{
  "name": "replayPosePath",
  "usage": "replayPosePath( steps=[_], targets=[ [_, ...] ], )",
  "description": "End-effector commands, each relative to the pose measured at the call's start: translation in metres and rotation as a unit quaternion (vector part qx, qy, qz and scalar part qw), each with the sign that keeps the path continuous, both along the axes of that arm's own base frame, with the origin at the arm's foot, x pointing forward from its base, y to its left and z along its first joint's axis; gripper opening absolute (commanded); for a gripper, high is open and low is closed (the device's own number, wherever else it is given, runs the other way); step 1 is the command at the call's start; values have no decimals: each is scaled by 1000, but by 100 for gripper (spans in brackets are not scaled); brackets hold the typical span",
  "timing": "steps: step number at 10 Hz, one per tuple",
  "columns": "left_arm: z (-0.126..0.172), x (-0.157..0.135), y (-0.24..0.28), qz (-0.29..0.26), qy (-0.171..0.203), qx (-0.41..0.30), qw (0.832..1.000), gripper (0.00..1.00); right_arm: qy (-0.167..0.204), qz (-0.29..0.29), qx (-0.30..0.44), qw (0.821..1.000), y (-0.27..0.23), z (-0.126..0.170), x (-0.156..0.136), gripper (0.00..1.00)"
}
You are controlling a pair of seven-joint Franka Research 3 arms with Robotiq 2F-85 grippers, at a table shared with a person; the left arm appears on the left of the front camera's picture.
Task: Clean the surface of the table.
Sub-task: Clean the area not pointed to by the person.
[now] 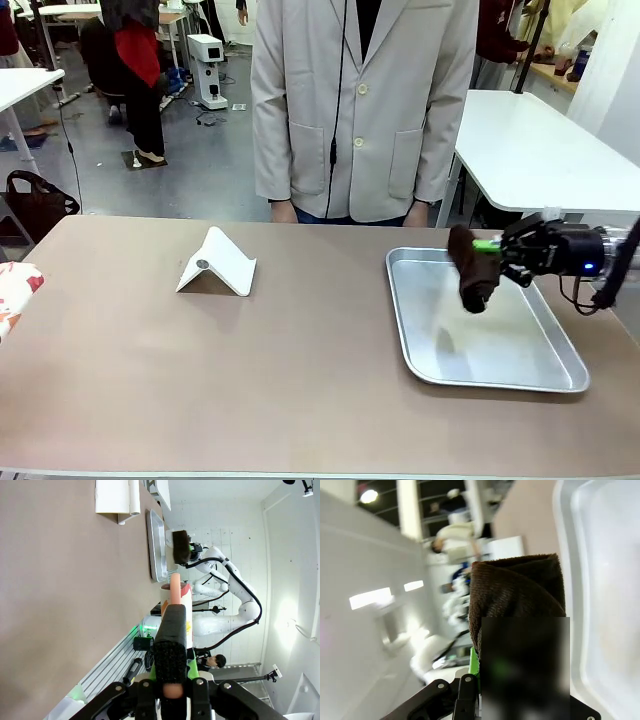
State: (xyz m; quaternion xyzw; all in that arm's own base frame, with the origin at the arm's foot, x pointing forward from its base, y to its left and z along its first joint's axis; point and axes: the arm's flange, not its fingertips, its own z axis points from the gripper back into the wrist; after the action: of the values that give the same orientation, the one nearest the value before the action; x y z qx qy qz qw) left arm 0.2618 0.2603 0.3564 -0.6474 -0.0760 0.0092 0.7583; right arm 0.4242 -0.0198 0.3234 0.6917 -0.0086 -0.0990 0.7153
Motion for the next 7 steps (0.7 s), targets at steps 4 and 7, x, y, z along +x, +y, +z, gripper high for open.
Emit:
replayPosePath(
  steps=[4, 7],
  targets=[
    [7, 0, -2, 3, 2, -9, 1000, 22, 4, 12, 118, 993, -98, 35, -42, 13],
    [7, 0, -2, 3, 2, -9, 1000, 22, -16, -27, 97, 995, -170, 34, -70, 13]
  ],
)
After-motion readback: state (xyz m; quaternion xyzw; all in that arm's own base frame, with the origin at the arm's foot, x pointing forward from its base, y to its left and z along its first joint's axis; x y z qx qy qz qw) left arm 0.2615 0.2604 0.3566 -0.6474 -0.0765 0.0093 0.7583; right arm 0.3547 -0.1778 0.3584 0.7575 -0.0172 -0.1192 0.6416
